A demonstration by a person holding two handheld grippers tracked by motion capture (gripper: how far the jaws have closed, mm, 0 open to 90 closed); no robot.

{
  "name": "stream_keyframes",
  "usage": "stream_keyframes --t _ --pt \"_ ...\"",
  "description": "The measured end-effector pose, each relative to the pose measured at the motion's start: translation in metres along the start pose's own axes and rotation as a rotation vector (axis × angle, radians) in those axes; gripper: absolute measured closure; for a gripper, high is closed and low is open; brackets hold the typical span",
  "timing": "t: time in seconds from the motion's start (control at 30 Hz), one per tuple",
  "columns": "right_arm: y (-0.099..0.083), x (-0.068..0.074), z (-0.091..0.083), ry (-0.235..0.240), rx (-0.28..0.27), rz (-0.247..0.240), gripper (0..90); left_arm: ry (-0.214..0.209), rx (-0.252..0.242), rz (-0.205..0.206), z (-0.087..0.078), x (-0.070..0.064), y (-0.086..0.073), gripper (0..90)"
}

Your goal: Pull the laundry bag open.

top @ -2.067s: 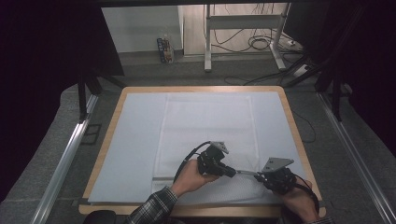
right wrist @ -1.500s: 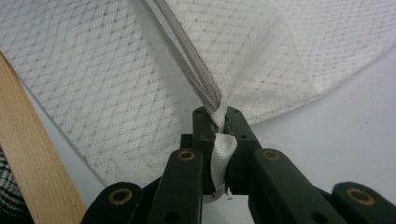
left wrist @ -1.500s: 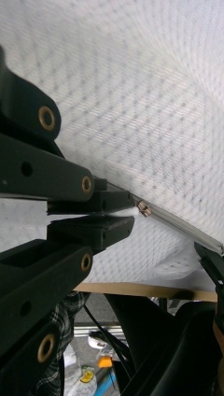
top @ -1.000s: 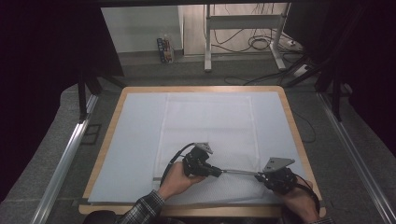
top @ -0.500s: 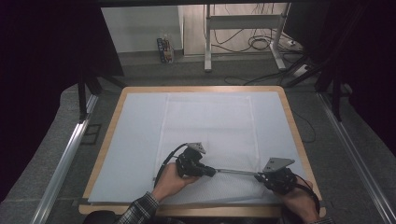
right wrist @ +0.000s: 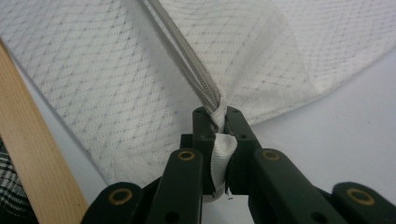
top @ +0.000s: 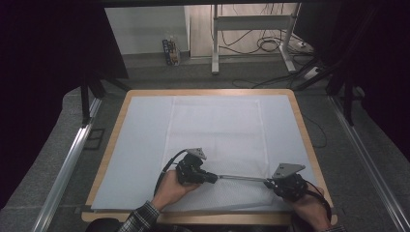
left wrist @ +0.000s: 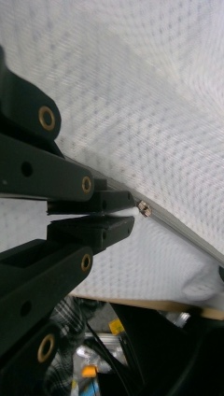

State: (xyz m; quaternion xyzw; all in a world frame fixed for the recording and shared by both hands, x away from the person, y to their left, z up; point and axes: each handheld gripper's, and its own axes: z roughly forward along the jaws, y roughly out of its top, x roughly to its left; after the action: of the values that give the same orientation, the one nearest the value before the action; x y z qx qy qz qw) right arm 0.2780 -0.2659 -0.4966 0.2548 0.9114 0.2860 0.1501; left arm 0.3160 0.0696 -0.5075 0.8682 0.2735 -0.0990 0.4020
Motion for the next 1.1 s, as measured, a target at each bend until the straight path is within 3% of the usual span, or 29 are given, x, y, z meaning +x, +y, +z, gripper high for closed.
stream_keyframes --t 1.1 --pt "-0.002 -0.002 -0.001 -0.003 0.0 0.011 84.4 0.072 -0.034 -0.069 -0.039 0.008 -0.037 87.4"
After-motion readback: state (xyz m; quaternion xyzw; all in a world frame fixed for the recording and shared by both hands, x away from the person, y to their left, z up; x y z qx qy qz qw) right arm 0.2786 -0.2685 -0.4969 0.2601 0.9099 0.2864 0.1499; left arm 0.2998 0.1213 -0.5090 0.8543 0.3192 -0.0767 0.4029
